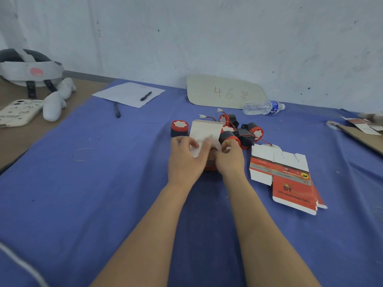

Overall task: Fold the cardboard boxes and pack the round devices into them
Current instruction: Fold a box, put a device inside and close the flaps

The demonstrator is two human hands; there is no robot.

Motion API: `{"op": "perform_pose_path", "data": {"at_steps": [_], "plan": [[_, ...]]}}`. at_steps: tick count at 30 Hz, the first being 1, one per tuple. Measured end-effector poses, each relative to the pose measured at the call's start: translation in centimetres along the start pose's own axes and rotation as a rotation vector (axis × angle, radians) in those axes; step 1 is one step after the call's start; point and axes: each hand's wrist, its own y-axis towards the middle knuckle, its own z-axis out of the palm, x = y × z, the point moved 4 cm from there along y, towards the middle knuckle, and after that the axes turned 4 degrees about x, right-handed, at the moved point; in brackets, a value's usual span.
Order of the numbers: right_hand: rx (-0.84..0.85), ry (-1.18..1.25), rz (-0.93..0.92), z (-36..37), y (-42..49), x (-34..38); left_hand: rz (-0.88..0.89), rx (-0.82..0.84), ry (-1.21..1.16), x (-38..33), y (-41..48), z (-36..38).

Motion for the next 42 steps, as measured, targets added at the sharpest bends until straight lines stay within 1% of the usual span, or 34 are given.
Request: {"op": "perform_pose_path", "data": {"at_steps": [2,3,5,7,9,10,11,12,14,16,18,20,22,24,26,27,29,31,32,35,39,42], "plan": [[-0.009,-0.063,-0.102,-0.2,-0.3,0.2,-0.025,0.038,-0.003,0.3,0.2,0.0],[0.026,-0.085,-0.14,-0.2,-0.4,0.4,-0.033,0.045,0.009,0.5,0.3,0.0],[0.176,-0.11,-0.169,-0.5,-0.5,0.4,-0.051,0.038,-0.064,0.7,0.4,-0.1],[0.338,-0.094,-0.156,-1.3,-0.4,0.3,-0.08,0.032,-0.176,0.8,0.5,-0.2],[0.48,-0.079,-0.128,-1.9,-0.6,0.2,-0.108,0.045,-0.226,0.9,0.6,-0.2],[0.524,-0.071,-0.118,-2.1,-0.7,0.1,-0.11,0.055,-0.223,0.9,0.6,-0.3],[0.535,-0.063,-0.118,-2.1,-0.8,0.0,-0.11,0.061,-0.216,1.0,0.7,-0.3],[0.509,-0.053,-0.132,-2.1,-0.7,0.0,-0.111,0.064,-0.22,1.1,0.8,-0.4],[0.4,-0.041,-0.17,-1.9,-0.5,0.0,-0.103,0.067,-0.242,1.1,0.9,-0.3],[0.281,-0.024,-0.156,-1.7,-0.3,-0.1,-0.077,0.069,-0.199,1.0,1.0,-0.3],[0.215,0.017,-0.145,-1.6,-0.5,0.0,-0.067,0.083,-0.162,0.9,1.0,-0.2],[0.25,-0.021,-0.228,-1.4,-0.7,0.3,-0.065,0.087,-0.163,0.9,0.9,-0.2],[0.349,-0.16,-0.296,-1.3,-0.8,0.3,-0.077,0.084,-0.176,0.8,0.9,-0.4],[0.464,-0.192,-0.256,-1.5,-0.7,0.0,-0.11,0.096,-0.234,0.8,0.9,-0.4],[0.571,-0.131,-0.163,-1.5,-0.7,-0.4,-0.15,0.129,-0.293,0.6,0.8,-0.2],[0.598,-0.112,-0.14,-1.5,-0.6,-0.6,-0.145,0.149,-0.285,0.5,0.6,-0.1],[0.571,-0.085,-0.134,-1.6,-0.4,-0.9,-0.063,0.194,-0.169,0.2,0.3,0.1],[0.481,-0.06,-0.153,-2.0,-0.1,-1.2,0.054,0.247,-0.056,0.3,0.0,0.4],[0.443,-0.046,-0.163,-2.2,0.1,-1.3,0.086,0.27,-0.001,0.4,0.0,0.5],[0.379,-0.029,-0.2,-2.4,0.2,-1.5,0.081,0.277,0.114,0.6,0.2,0.5],[0.32,-0.048,-0.228,-2.3,0.2,-1.2,0.057,0.251,0.091,0.4,0.4,0.4],[0.245,-0.049,-0.242,-2.4,0.0,-0.9,0.05,0.214,0.08,0.2,0.3,0.3]]}}
